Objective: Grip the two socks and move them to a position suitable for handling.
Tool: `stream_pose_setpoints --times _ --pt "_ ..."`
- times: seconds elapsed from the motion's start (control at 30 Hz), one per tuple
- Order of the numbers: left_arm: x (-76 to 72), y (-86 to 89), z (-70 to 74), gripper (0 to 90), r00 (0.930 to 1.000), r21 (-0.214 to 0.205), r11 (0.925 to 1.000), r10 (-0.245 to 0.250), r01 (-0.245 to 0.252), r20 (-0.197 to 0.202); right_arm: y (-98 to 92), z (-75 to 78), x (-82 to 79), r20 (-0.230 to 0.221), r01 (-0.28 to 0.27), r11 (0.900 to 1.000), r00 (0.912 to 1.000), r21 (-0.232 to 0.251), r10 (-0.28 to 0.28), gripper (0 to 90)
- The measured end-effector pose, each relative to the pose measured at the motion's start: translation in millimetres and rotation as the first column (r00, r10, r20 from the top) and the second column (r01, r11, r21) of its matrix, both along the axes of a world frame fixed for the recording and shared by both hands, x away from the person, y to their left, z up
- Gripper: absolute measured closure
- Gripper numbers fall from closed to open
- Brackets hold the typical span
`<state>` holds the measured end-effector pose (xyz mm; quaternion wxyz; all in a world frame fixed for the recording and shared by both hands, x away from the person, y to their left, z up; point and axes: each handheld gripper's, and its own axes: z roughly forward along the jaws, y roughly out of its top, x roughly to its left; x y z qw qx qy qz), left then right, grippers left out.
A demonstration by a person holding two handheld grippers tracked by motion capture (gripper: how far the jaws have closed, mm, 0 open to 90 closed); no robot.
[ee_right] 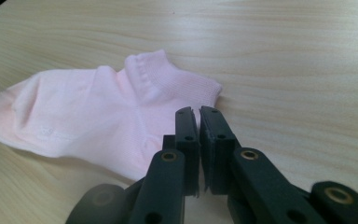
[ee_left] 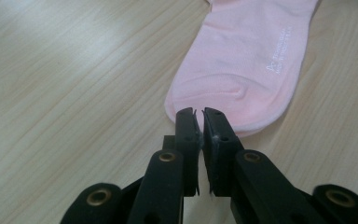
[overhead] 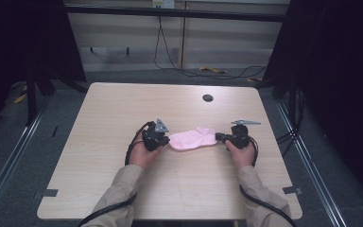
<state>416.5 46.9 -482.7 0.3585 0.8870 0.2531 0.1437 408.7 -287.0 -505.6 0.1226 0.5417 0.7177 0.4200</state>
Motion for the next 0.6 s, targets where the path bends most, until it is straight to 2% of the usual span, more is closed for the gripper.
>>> stream_pose_setpoints --times 0.03,0.07,0.1,0.13,0.17,0.2,0.23,0.3,0.4,0.47,0.53,0.6 --pt "-0.2 -0.1 0.3 83.4 0.9999 -0.010 0.9999 0.011 -0.011 -0.004 -0.3 -0.7 0.1 -0.002 -0.006 1.0000 1.0000 -0.007 0.006 84.5" --pt "-0.1 0.8 1.6 82.2 0.9998 -0.003 0.9998 0.019 -0.019 0.006 -0.3 -1.2 -0.2 0.000 -0.004 0.9998 1.0000 -0.018 0.004 81.9" --pt "-0.4 1.0 2.2 80.0 0.9996 -0.020 0.9994 0.029 -0.029 0.003 -0.2 0.5 -1.6 0.028 0.010 0.9985 0.9996 -0.054 -0.008 78.5" --pt "-0.7 1.4 2.8 80.0 0.9994 -0.026 0.9990 0.036 -0.035 0.001 -0.2 0.5 -1.6 0.028 0.010 0.9985 0.9996 -0.054 -0.008 78.5" --pt "-0.9 1.9 4.0 76.9 0.9992 -0.022 0.9990 0.039 -0.039 0.002 0.8 4.7 -3.4 0.064 -0.008 0.9974 0.9979 -0.071 0.012 78.6" --pt "-1.5 1.5 3.9 76.9 0.9989 -0.037 0.9982 0.047 -0.047 -0.004 0.8 4.7 -3.4 0.064 -0.008 0.9974 0.9979 -0.071 0.012 78.6" --pt "-1.7 0.9 4.0 74.2 0.9974 -0.051 0.9964 0.068 -0.069 -0.023 3.4 8.3 -4.7 0.082 -0.029 0.9955 0.9960 -0.091 0.037 79.1" --pt "-0.9 0.9 4.0 72.4 0.9964 -0.049 0.9955 0.080 -0.081 -0.027 5.7 9.2 -4.8 0.082 -0.047 0.9938 0.9951 -0.100 0.055 79.5" --pt "0.6 -0.1 2.5 65.9 0.9879 -0.089 0.9861 0.134 -0.141 -0.079 13.8 7.8 -6.3 0.068 -0.086 0.9867 0.9930 -0.138 0.096 80.1" --pt "1.5 -0.4 1.5 59.0 0.9767 -0.114 0.9730 0.189 -0.200 -0.101 17.2 4.6 -6.9 0.059 -0.099 0.9817 0.9922 -0.163 0.110 80.4" --pt "1.6 0.3 0.5 49.3 0.9712 -0.124 0.9649 0.221 -0.231 -0.088 18.1 3.6 -7.9 0.062 -0.092 0.9832 0.9928 -0.158 0.102 79.8" --pt "1.1 0.6 0.6 48.6 0.9677 -0.125 0.9611 0.237 -0.247 -0.086 17.6 3.8 -8.0 0.062 -0.093 0.9832 0.9926 -0.157 0.104 79.4"
